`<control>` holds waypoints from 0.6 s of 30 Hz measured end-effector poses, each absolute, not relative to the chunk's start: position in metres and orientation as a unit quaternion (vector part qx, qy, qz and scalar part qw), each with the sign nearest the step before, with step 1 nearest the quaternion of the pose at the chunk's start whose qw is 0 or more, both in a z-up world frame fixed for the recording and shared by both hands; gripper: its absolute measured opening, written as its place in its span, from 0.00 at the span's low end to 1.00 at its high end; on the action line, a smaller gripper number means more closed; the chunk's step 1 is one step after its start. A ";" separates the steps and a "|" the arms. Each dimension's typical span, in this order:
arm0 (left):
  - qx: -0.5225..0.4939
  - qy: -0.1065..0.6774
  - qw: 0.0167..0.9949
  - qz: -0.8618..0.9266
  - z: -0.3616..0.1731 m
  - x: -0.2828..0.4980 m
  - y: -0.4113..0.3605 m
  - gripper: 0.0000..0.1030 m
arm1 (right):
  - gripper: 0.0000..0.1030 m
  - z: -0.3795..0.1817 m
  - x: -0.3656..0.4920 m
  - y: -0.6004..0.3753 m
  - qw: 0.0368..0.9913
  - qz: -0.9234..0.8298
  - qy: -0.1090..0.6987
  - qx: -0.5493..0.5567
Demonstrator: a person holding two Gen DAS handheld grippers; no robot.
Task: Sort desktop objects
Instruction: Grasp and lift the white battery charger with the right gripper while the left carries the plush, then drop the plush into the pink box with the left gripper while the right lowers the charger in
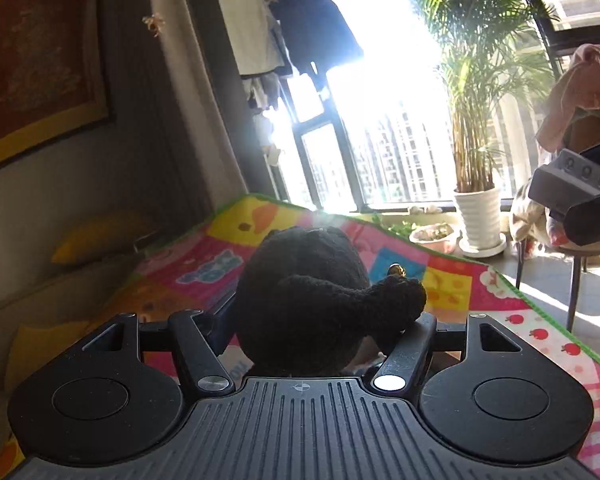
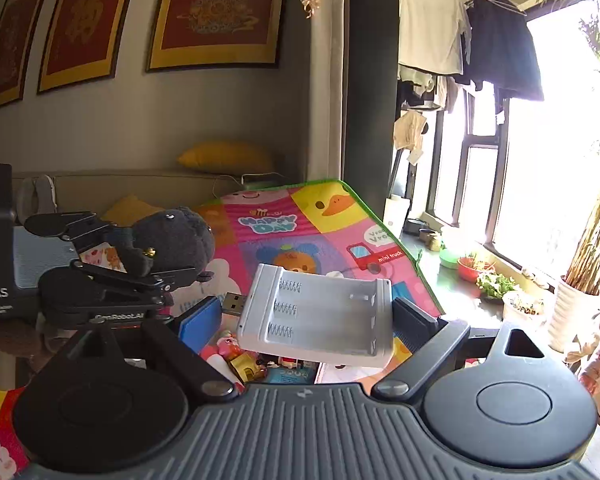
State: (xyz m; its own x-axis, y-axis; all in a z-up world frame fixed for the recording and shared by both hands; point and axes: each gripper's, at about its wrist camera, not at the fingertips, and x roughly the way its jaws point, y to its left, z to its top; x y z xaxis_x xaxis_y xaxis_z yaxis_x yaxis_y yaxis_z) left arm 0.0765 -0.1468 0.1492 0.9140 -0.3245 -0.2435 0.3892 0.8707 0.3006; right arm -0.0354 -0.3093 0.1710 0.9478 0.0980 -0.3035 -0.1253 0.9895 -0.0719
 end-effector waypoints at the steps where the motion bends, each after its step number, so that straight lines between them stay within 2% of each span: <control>1: 0.181 0.103 0.960 -0.188 0.137 0.086 -0.151 0.73 | 0.88 0.168 -0.026 -0.310 0.985 0.053 0.158 -0.045; 3: 0.197 0.128 0.950 -0.205 0.111 0.095 -0.158 0.75 | 0.88 0.161 -0.009 -0.313 0.983 0.044 0.173 -0.040; 5: 0.193 0.153 0.942 -0.228 0.089 0.091 -0.157 0.83 | 0.88 0.155 0.005 -0.316 0.981 0.039 0.185 -0.031; 6: 0.185 0.161 0.939 -0.240 0.080 0.085 -0.153 0.91 | 0.88 0.152 0.011 -0.317 0.981 0.039 0.188 -0.028; 7: 0.176 0.166 0.939 -0.246 0.072 0.077 -0.148 0.93 | 0.88 0.149 0.016 -0.317 0.981 0.040 0.189 -0.028; 13: 0.110 0.192 0.941 -0.255 0.057 0.050 -0.107 0.94 | 0.88 0.138 0.054 -0.307 0.976 0.060 0.209 -0.014; 18: 0.103 0.197 0.946 -0.238 0.055 0.048 -0.091 0.97 | 0.89 0.127 0.111 -0.283 0.967 0.087 0.237 0.015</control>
